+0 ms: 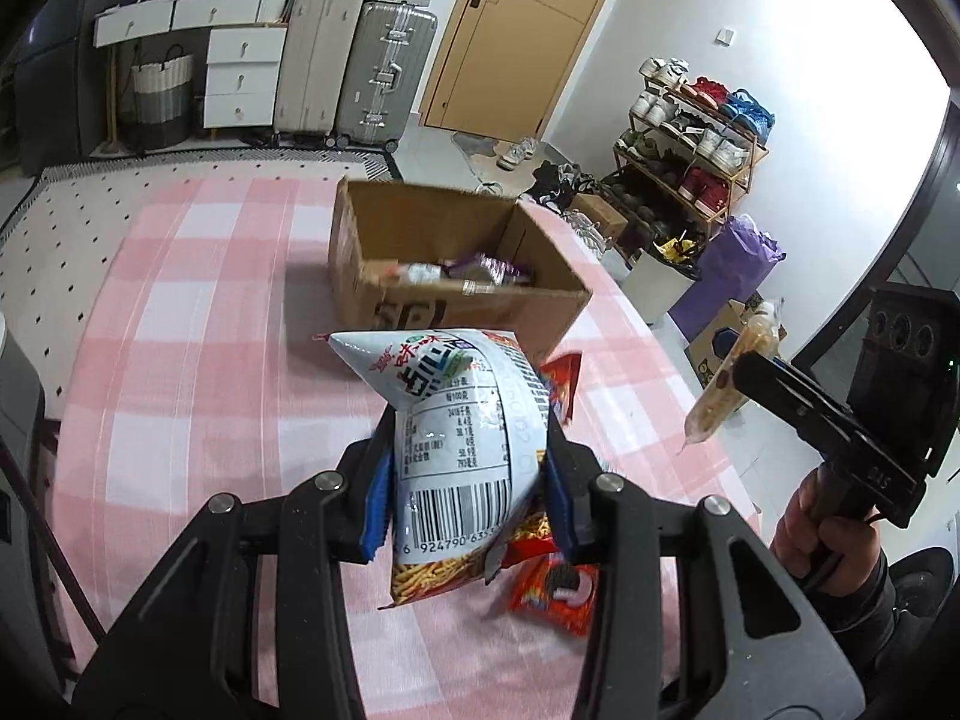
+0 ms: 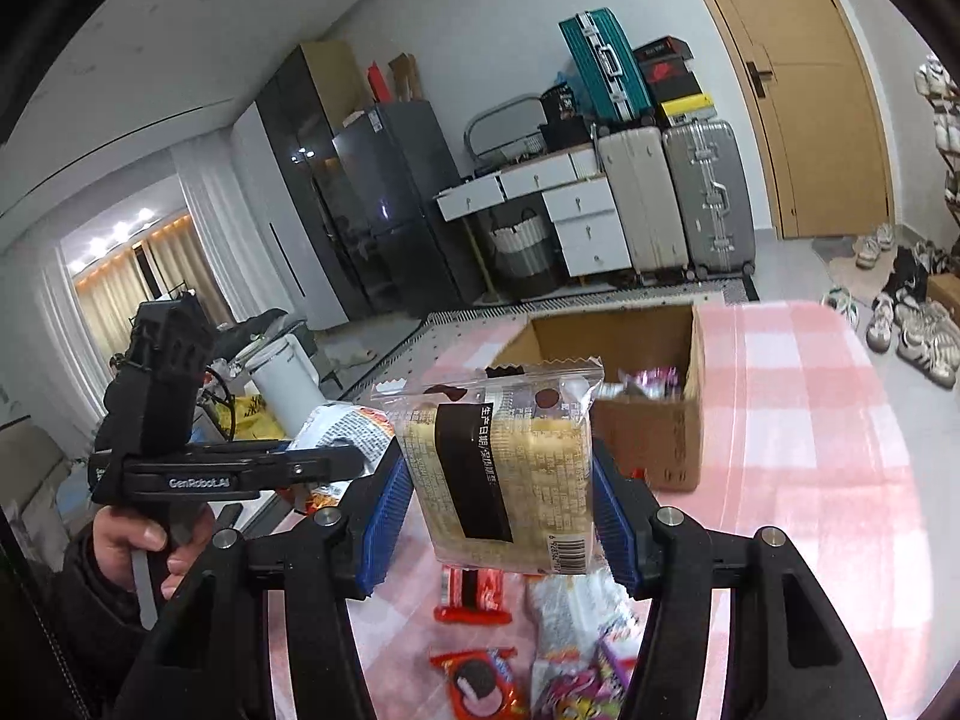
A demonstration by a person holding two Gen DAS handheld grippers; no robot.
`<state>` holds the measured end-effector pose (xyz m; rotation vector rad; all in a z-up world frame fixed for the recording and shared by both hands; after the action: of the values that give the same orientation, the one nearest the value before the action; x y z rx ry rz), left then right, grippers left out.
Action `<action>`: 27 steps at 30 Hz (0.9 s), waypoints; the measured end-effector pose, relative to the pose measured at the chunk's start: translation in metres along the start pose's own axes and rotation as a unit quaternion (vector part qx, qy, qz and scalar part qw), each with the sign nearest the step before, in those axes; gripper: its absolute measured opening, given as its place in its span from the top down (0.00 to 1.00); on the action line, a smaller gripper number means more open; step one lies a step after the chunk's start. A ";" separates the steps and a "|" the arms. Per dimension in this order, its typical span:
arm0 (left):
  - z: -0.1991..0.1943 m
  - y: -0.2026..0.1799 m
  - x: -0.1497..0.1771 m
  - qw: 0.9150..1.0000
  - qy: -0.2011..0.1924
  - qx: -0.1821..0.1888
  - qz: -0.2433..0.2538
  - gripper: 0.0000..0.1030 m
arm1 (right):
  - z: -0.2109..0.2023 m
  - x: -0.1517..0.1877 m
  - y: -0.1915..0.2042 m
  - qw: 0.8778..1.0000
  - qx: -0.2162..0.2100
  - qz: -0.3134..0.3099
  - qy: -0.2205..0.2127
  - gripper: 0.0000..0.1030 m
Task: Organize snacks
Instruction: 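Carry the noodle bag and cracker pack over the box with both grippers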
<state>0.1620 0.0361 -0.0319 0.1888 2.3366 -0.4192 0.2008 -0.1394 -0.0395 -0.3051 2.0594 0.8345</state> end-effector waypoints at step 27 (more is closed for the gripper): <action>0.098 0.021 -0.162 0.999 0.017 -0.035 0.008 0.63 | 0.057 -0.135 -0.032 1.000 -0.004 -0.004 -0.014 0.44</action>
<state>0.3468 0.0191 0.0105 0.1813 2.3772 -0.3290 0.3328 -0.1375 0.0311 -0.3044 2.0279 0.8376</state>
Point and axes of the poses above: each gripper's, at about its wrist camera, not at the fingertips, and z roughly the way its jaws point, y to its left, x to its underside, the point moved 5 cm from there along z, roughly the way its jaws point, and after that the axes turned 7 degrees about z, right-handed, at the moved point
